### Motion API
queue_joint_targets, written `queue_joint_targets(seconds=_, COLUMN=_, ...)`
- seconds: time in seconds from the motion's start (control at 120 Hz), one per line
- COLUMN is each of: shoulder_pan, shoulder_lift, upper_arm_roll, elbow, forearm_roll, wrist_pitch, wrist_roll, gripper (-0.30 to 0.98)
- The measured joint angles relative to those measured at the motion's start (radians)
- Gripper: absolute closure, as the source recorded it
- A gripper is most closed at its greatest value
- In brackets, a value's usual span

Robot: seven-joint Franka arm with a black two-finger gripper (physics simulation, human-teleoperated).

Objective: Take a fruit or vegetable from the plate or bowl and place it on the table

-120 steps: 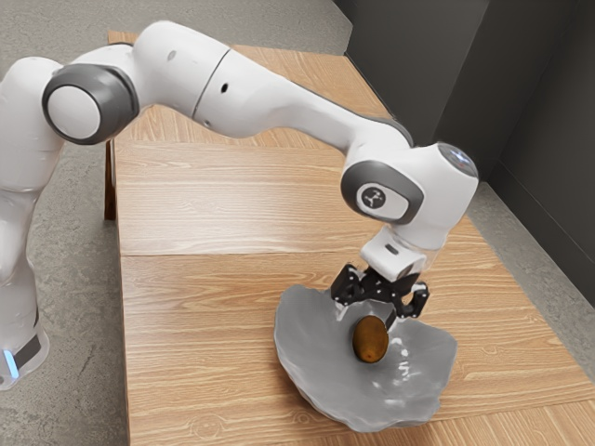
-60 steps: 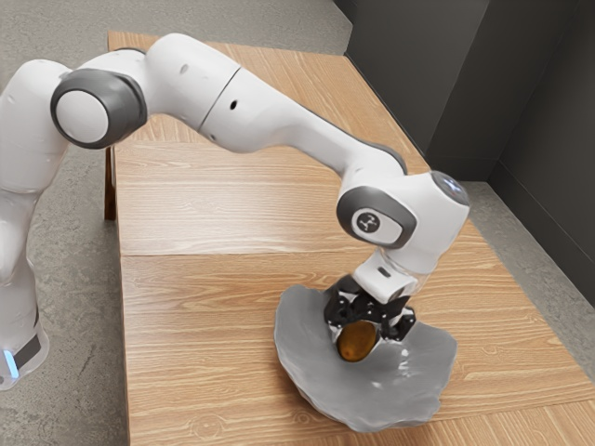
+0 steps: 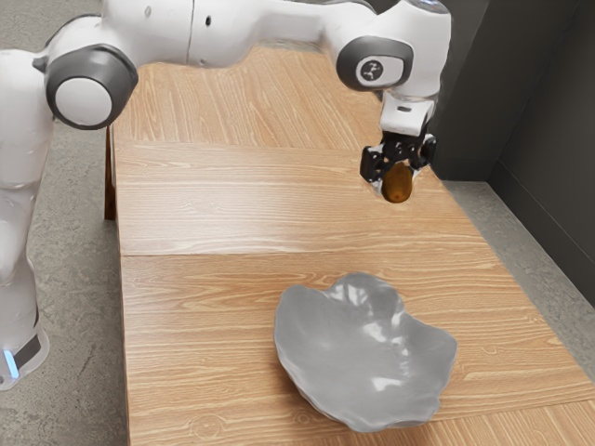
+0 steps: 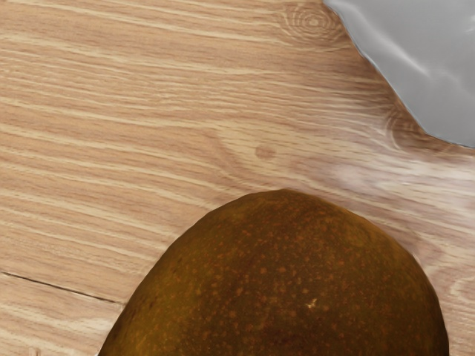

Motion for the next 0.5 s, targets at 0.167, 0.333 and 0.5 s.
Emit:
queue_joint_targets(seconds=0.167, shoulder_pan=0.001, shoulder_lift=0.015, upper_arm_roll=0.122, elbow=0.018, forearm_roll=-0.012, wrist_pitch=-0.003, wrist_roll=-0.082, gripper=0.34)
queue_joint_targets(seconds=0.333, shoulder_pan=-0.001, shoulder_lift=0.016, upper_arm_roll=0.140, elbow=0.018, forearm_roll=-0.012, wrist_pitch=-0.012, wrist_roll=-0.145, gripper=0.12)
queue_joint_targets(seconds=0.5, shoulder_pan=-0.002, shoulder_lift=0.020, upper_arm_roll=0.136, elbow=0.012, forearm_roll=-0.022, wrist_pitch=-0.017, wrist_roll=-0.197, gripper=0.04)
